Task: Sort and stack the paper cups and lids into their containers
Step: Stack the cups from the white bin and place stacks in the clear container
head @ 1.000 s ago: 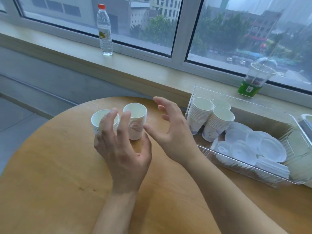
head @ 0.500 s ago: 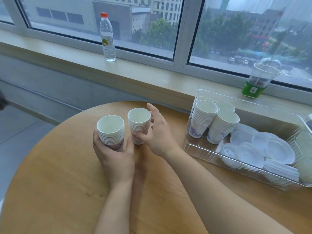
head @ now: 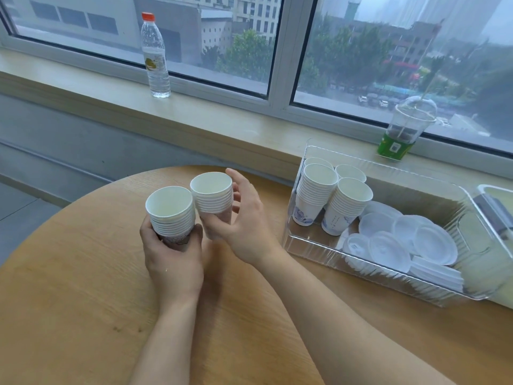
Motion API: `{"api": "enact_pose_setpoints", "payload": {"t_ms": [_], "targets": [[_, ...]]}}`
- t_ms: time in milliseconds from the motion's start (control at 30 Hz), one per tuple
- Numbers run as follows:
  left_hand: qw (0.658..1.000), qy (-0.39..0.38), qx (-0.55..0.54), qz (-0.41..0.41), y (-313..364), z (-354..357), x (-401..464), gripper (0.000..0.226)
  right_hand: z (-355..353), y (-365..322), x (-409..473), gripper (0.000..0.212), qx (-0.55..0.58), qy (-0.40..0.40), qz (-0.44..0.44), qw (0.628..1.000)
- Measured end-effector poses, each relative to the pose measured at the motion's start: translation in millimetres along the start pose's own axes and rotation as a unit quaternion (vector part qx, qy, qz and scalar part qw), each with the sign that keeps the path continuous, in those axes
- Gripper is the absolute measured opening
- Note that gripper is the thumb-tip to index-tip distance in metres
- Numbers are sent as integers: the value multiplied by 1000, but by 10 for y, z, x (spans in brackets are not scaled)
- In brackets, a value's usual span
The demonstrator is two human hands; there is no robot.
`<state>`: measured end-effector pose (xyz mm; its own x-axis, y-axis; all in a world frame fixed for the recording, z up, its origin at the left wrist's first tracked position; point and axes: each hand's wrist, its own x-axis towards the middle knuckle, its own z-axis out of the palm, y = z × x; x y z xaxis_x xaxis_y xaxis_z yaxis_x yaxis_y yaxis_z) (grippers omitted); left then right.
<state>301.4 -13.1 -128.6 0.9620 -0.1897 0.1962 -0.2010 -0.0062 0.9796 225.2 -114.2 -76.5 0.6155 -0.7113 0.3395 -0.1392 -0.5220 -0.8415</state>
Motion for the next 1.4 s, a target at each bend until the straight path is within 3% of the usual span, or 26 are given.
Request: {"api": "enact_pose_setpoints", "payload": {"t_ms": [200,433,600,700,1033,1400], "targets": [[999,-36,1,5,10,27,-29,67,-521,-376,-253,85,31,36,-47,998],[992,-100,26,68,118,119,-217,71,-1164,-401,-447,83,97,147,-75,982],[974,-164,61,146,179,206,-434,75,-1508,-176,-505,83,124,238,-75,960],[956,-186,90,207,162,242,-486,79,-1538,43,-514,82,70,264,-49,961],[948,-197,87,234,143,256,-492,79,-1438,420,-478,85,-157,193,-4,969],[939,-218,91,248,129,265,-523,81,-1467,477,-527,81,-210,120,-1,970]]}}
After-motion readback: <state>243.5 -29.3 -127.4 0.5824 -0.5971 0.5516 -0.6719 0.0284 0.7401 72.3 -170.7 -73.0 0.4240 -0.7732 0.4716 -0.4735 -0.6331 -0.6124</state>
